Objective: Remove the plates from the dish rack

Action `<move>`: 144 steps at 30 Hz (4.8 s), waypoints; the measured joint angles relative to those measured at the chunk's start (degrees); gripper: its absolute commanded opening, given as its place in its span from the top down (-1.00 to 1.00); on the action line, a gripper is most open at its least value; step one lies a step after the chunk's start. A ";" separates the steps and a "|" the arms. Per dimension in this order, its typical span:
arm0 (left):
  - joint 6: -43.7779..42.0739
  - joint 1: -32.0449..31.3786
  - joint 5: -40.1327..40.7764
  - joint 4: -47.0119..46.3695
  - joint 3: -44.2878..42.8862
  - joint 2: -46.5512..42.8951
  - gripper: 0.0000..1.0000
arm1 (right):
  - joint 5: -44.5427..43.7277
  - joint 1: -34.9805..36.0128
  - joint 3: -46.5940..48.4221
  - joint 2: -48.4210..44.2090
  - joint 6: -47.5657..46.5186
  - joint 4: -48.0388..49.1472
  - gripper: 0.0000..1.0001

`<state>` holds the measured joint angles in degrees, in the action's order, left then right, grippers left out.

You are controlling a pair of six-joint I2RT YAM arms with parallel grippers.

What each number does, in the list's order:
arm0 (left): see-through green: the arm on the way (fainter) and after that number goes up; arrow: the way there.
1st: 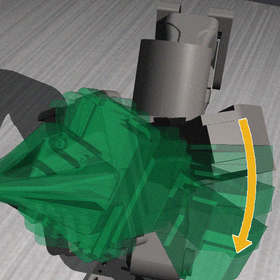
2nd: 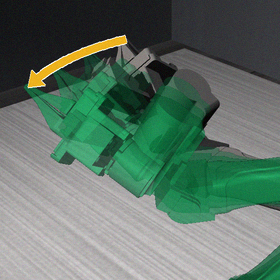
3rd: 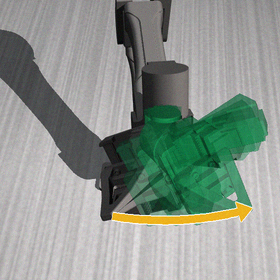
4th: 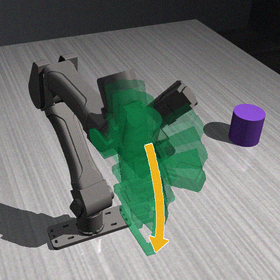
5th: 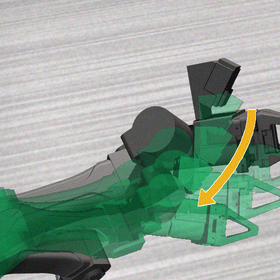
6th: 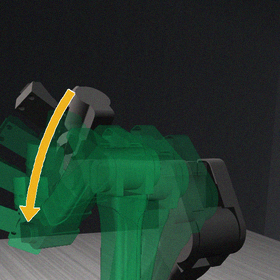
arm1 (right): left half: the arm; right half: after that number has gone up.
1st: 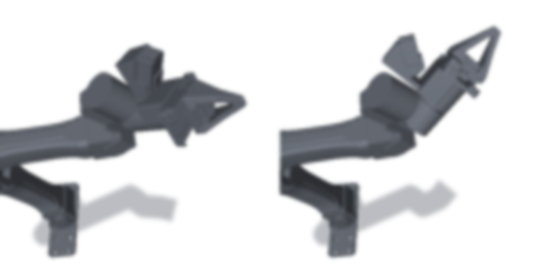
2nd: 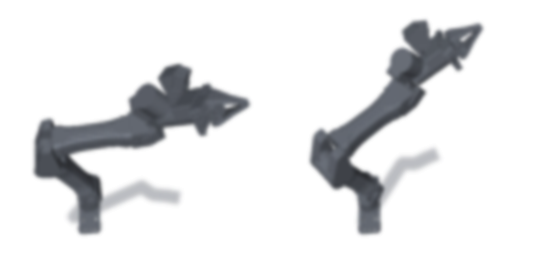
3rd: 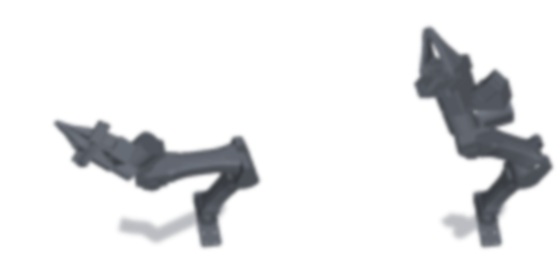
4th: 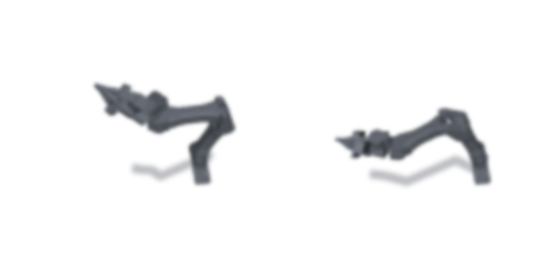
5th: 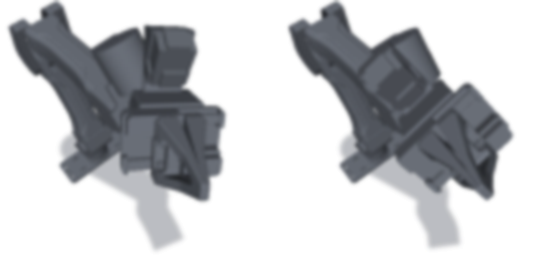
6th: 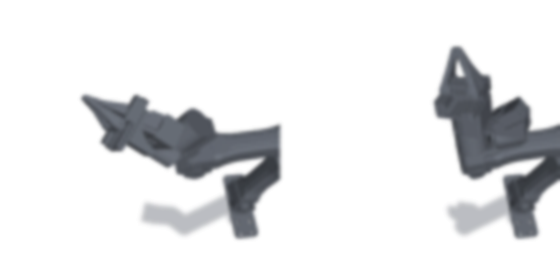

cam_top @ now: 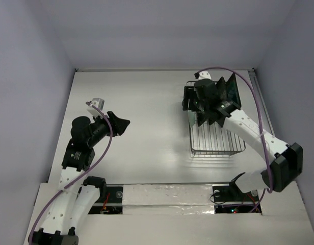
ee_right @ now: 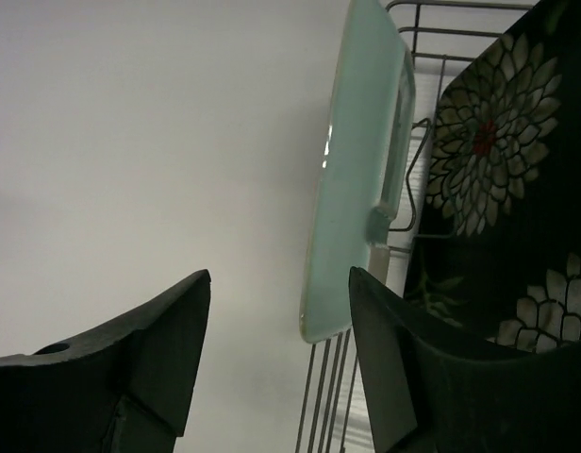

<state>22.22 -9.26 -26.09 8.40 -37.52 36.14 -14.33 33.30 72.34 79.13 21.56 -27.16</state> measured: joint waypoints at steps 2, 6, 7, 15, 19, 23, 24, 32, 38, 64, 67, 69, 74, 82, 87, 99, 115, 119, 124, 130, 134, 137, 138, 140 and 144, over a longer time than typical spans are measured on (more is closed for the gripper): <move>-0.02 0.00 0.07 0.02 0.15 -0.26 0.02 | -3.50 0.94 3.10 3.23 -0.42 -1.42 -0.34; -0.04 0.00 0.17 0.02 0.35 -1.09 0.01 | -9.57 1.38 8.92 9.16 -1.31 -3.50 -0.32; -0.04 0.00 0.22 0.02 0.35 -1.31 0.01 | -10.99 1.38 9.94 10.51 -1.51 -4.02 -0.31; -0.04 -0.04 0.46 0.02 0.35 -1.90 0.01 | -16.74 1.33 12.66 19.04 -2.99 -7.87 -0.15; -0.04 -0.04 0.68 0.02 0.35 -1.90 0.01 | -18.99 1.33 12.70 21.18 -3.45 -9.53 0.02; -0.04 -0.04 0.68 0.02 0.35 -1.92 0.01 | -20.55 1.36 13.46 21.51 -3.72 -10.69 0.39; -0.04 -0.04 0.70 0.02 0.35 -1.92 0.01 | -20.81 1.44 13.86 21.55 -3.91 -11.08 0.44; -0.07 -0.04 0.90 0.04 0.35 -2.47 0.01 | -25.16 2.08 16.48 23.45 -5.38 -14.93 0.43; -0.07 -0.83 1.36 0.09 0.35 -2.80 0.01 | -26.29 2.25 17.84 25.44 -5.55 -15.91 0.25; -0.04 -6.14 5.27 0.74 0.35 -6.99 0.01 | -35.04 4.52 23.34 29.42 -8.17 -23.82 1.00; -0.04 -6.16 5.35 0.87 0.35 -7.08 0.01 | -37.62 4.79 24.28 27.34 -8.74 -24.72 1.00; -0.04 -6.16 5.40 0.90 0.35 -7.08 0.01 | -38.99 4.79 24.68 25.57 -9.05 -24.87 1.00; -0.02 -6.16 5.55 0.90 0.35 -7.06 0.01 | -42.25 4.74 25.55 23.19 -8.81 -25.33 1.00; -0.02 -6.16 5.70 0.94 0.35 -7.02 0.02 | -42.23 5.86 28.57 21.33 -6.75 -27.52 1.00; -0.02 -6.16 6.80 1.31 0.35 -7.02 0.05 | -33.03 8.44 28.55 15.41 -6.16 -21.90 1.00; -0.59 -6.16 14.73 5.66 -1.84 -6.82 0.17 | -4.31 13.68 28.28 28.48 6.93 4.39 1.00; -1.29 -7.21 21.77 6.69 -3.45 -10.01 0.18 | 10.69 18.58 48.78 60.85 26.21 14.45 0.97; -1.31 -7.26 21.64 6.67 -3.45 -10.01 0.18 | 11.80 19.23 52.33 64.87 30.27 15.54 0.92; -1.33 -7.67 21.51 6.67 -3.45 -10.01 0.17 | 12.26 19.58 53.29 68.15 34.27 16.06 0.71; -1.33 -7.67 21.20 6.67 -3.43 -10.01 0.17 | 11.96 19.56 50.49 68.00 37.20 20.02 -0.13; -1.36 -7.69 21.03 6.67 -3.43 -9.97 0.17 | 12.02 19.32 46.97 66.42 37.22 22.53 -0.63; -1.36 -7.69 20.92 6.67 -3.43 -9.94 0.17 | 12.02 19.28 44.13 63.91 36.52 22.80 -0.85; -1.36 -7.69 20.92 6.67 -3.43 -9.94 0.17 | 12.02 19.28 43.50 63.21 36.22 22.73 -0.91; -1.36 -7.69 20.94 6.67 -3.43 -9.94 0.17 | 12.02 19.30 42.93 62.07 34.95 22.45 -0.95; -1.36 -7.69 20.98 6.67 -3.43 -9.94 0.17 | 11.45 19.28 42.12 59.52 31.43 21.22 -0.95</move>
<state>20.86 -16.95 -5.10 15.07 -40.95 26.20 -2.87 52.58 114.45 138.65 52.99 -5.93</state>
